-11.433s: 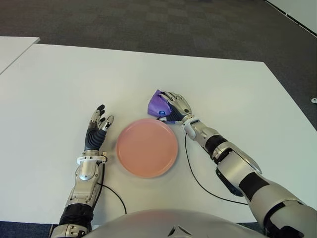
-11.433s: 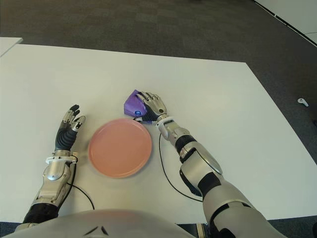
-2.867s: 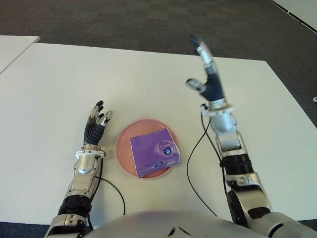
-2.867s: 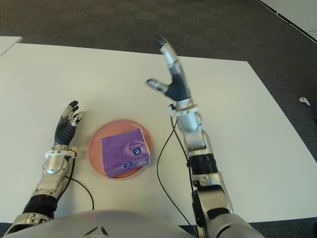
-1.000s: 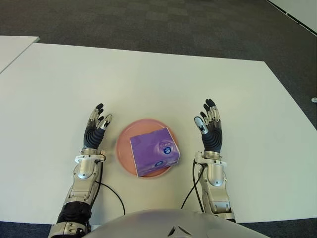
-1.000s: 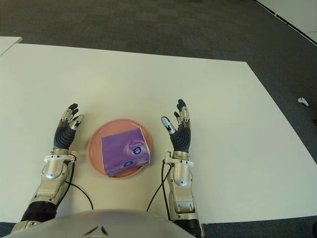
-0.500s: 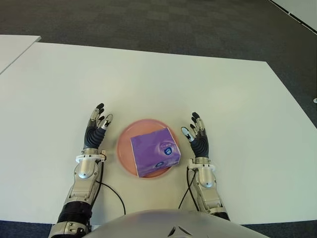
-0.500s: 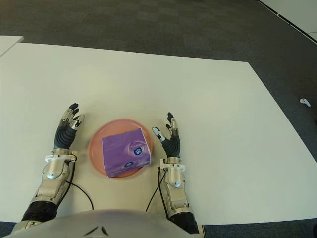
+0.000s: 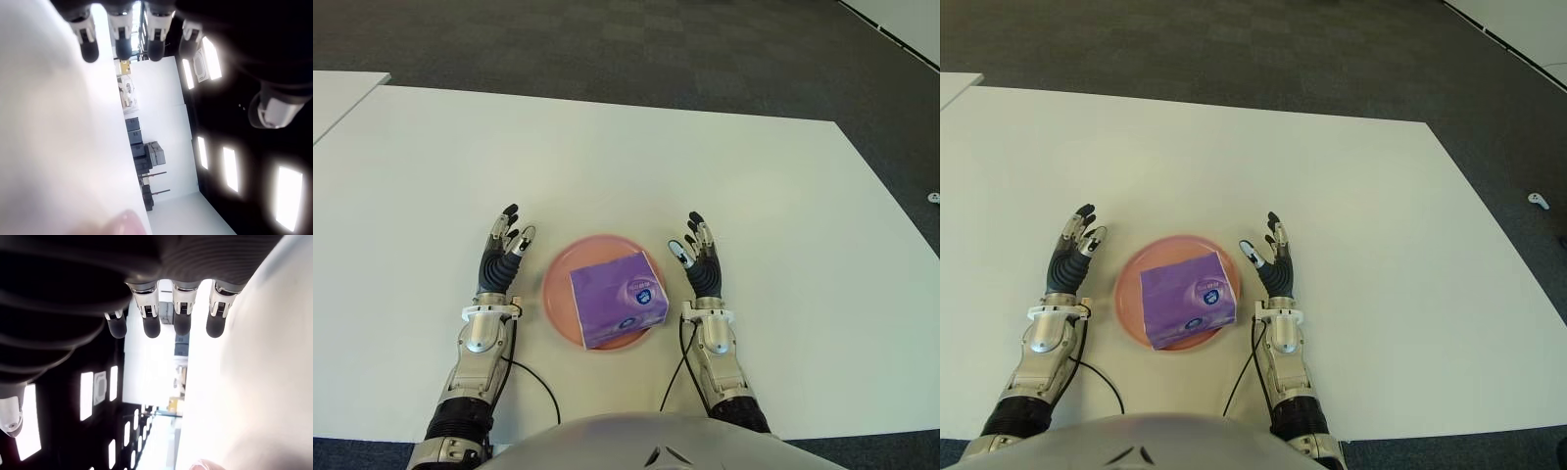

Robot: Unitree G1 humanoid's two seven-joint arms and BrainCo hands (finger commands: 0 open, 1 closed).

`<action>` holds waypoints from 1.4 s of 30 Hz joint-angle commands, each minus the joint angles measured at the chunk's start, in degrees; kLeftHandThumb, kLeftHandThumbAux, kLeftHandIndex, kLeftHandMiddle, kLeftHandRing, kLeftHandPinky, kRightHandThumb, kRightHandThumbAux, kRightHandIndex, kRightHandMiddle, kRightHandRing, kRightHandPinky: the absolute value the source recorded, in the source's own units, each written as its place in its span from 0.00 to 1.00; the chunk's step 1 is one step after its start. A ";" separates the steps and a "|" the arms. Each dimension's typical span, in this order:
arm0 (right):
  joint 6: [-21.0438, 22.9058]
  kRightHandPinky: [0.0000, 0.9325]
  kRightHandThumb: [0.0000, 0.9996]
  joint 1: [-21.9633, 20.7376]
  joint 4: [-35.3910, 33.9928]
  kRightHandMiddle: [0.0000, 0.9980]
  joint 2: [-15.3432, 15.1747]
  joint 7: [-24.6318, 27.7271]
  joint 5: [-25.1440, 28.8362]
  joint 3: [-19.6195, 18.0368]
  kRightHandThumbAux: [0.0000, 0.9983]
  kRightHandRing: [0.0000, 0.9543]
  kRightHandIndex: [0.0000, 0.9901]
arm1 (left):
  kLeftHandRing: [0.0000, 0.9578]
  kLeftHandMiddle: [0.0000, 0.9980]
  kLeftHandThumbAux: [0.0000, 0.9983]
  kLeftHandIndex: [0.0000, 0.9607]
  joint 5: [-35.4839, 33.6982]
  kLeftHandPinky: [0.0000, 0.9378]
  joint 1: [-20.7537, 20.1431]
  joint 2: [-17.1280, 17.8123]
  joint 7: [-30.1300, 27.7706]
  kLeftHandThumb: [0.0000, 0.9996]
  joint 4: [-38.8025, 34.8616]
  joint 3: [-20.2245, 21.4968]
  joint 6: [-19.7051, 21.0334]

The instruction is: Put the tissue paper into the plate.

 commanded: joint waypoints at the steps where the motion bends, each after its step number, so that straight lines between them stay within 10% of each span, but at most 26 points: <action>1: 1.47 0.00 0.03 0.79 6.98 0.00 -0.45 1.18 1.03 -0.88 0.48 0.00 0.00 | 0.00 0.00 0.39 0.00 0.64 0.00 2.09 0.36 -0.74 0.00 3.66 -0.22 1.13; 42: -0.39 0.00 0.04 0.01 8.89 0.00 -0.54 4.64 1.91 -2.26 0.49 0.00 0.00 | 0.00 0.00 0.39 0.00 -0.51 0.00 1.86 0.30 -1.51 0.00 3.95 0.18 1.38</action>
